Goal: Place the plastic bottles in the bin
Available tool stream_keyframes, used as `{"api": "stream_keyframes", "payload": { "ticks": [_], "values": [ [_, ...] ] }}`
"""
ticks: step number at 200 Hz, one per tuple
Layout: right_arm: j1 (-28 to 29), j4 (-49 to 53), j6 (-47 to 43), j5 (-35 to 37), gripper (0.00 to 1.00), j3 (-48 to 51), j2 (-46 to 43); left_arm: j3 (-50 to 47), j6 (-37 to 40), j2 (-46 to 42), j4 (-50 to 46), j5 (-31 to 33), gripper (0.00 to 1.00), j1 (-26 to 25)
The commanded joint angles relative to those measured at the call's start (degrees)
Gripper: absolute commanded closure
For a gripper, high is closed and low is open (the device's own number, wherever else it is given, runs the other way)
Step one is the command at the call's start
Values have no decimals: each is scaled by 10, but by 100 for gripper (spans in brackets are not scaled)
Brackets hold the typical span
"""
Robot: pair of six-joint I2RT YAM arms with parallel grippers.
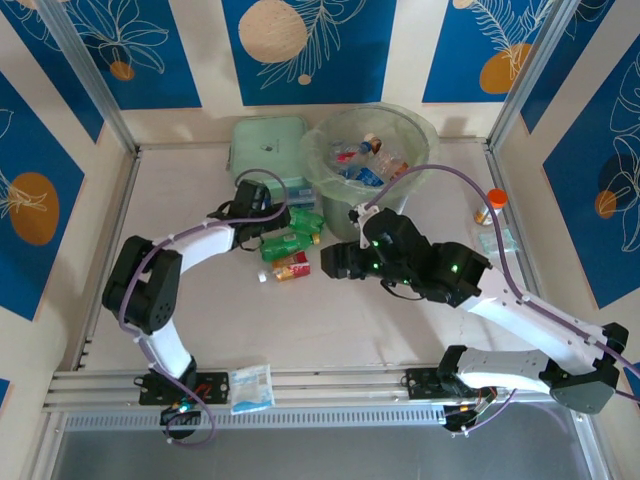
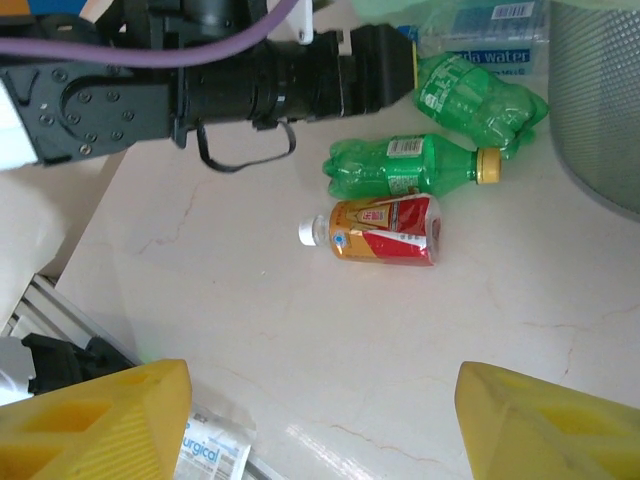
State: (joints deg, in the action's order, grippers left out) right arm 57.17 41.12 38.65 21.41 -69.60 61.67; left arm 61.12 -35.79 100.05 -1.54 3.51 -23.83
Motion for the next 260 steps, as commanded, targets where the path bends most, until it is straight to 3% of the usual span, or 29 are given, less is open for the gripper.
{"api": "stream_keyframes", "payload": {
  "ticks": [1, 37, 100, 174, 207, 260],
  "values": [
    [11, -6, 8, 16, 29, 8, 2, 5, -51, 19, 55, -20, 23, 17],
    [18, -8, 8, 20, 29, 7, 5, 56, -80, 45, -25, 16, 23, 22],
    [25, -13, 10, 20, 30, 7, 10, 60, -227, 86, -38, -31, 30, 23],
    [35, -10, 9, 24, 30, 7, 7, 35, -362, 141, 95, -110, 32, 33],
    [34, -13, 7, 24, 30, 10, 9, 26, -379, 136, 118, -125, 33, 34],
    [29, -9, -3, 24, 30, 15, 51, 5, -347, 95, 76, -132, 34, 29]
  ]
}}
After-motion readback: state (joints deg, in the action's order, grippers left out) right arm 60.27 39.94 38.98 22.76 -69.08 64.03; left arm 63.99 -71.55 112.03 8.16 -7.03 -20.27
